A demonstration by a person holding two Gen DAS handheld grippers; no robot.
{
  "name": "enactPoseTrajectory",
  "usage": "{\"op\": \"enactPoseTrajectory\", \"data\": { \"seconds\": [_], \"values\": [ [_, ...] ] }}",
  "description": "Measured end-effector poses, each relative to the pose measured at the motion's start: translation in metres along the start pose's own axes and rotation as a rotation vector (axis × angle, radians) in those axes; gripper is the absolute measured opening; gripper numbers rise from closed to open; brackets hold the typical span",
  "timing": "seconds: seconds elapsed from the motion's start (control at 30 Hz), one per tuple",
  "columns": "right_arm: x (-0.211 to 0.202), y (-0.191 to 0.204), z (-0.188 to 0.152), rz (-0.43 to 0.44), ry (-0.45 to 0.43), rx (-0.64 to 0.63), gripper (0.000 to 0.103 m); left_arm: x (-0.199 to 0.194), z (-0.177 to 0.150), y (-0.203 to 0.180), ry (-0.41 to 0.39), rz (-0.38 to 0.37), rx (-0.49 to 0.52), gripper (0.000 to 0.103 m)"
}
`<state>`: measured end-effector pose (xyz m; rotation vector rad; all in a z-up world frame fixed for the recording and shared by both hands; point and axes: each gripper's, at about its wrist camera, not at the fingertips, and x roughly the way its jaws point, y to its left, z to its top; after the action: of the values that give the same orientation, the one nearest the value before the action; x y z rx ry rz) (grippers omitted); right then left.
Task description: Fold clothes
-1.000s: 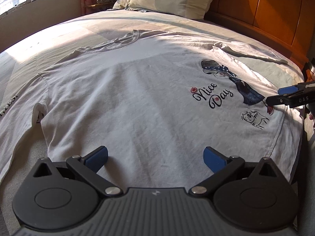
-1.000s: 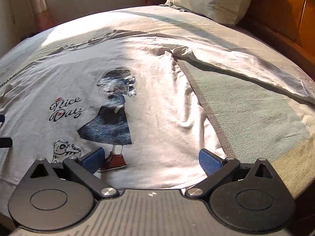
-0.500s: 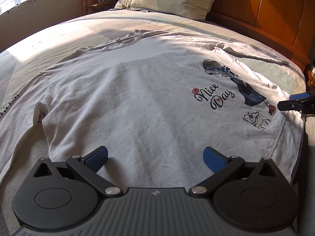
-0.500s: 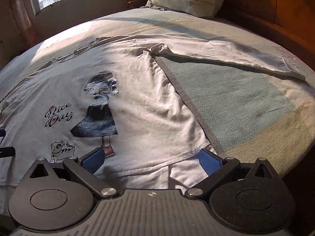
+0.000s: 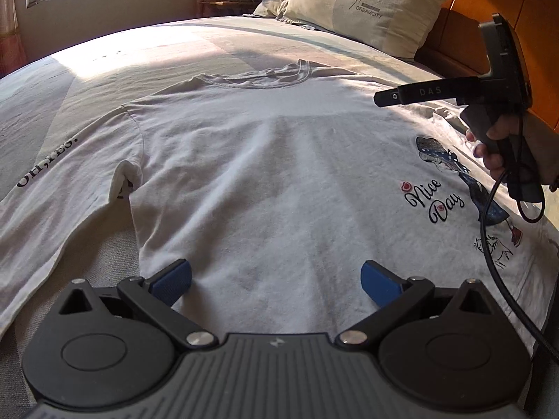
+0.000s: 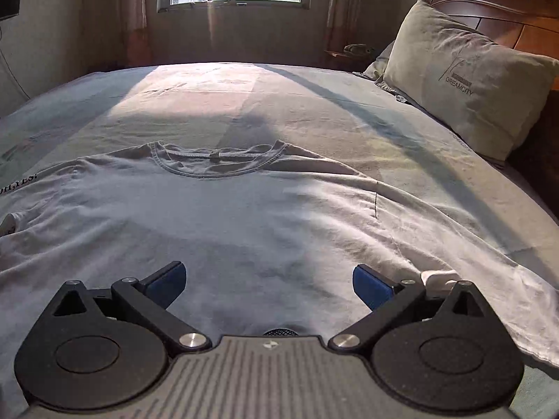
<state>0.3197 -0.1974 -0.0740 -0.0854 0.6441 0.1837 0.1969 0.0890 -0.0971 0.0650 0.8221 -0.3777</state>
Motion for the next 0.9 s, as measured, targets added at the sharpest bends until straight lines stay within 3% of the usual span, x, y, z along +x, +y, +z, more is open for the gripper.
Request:
{"op": "enactPoseTrajectory", "data": {
  "seconds": [0.07, 0.2, 0.33, 0.57, 0.63, 0.8, 0.9],
  "values": [
    [0.029, -0.011, 0.013, -0.012, -0.01, 0.054, 0.103, 0.002, 0.0, 0.0, -0.001, 0.004, 0.0, 0.102],
    [0.085, -0.035, 0.03, -0.034, 0.071, 0.148, 0.103, 0.003, -0.001, -0.002, -0.002, 0.011, 0.011, 0.102],
    [0.128, -0.051, 0.051, -0.009, 0.094, 0.147, 0.103, 0.005, -0.001, -0.001, -0.007, 0.011, 0.01, 0.102],
    [0.172, -0.053, 0.09, -0.049, 0.145, 0.139, 0.103, 0.006, -0.002, -0.001, -0.018, 0.012, 0.014, 0.102],
    [0.163, -0.049, 0.1, -0.018, 0.174, 0.153, 0.103, 0.006, -0.002, -0.001, -0.019, 0.012, 0.014, 0.102],
    [0.133, -0.02, 0.109, 0.238, 0.151, 0.165, 0.103, 0.005, -0.003, 0.0, -0.021, 0.011, 0.008, 0.102],
    [0.158, -0.005, 0.109, 0.235, 0.197, 0.154, 0.103, 0.006, -0.003, -0.001, -0.022, 0.015, 0.014, 0.102]
  ]
}}
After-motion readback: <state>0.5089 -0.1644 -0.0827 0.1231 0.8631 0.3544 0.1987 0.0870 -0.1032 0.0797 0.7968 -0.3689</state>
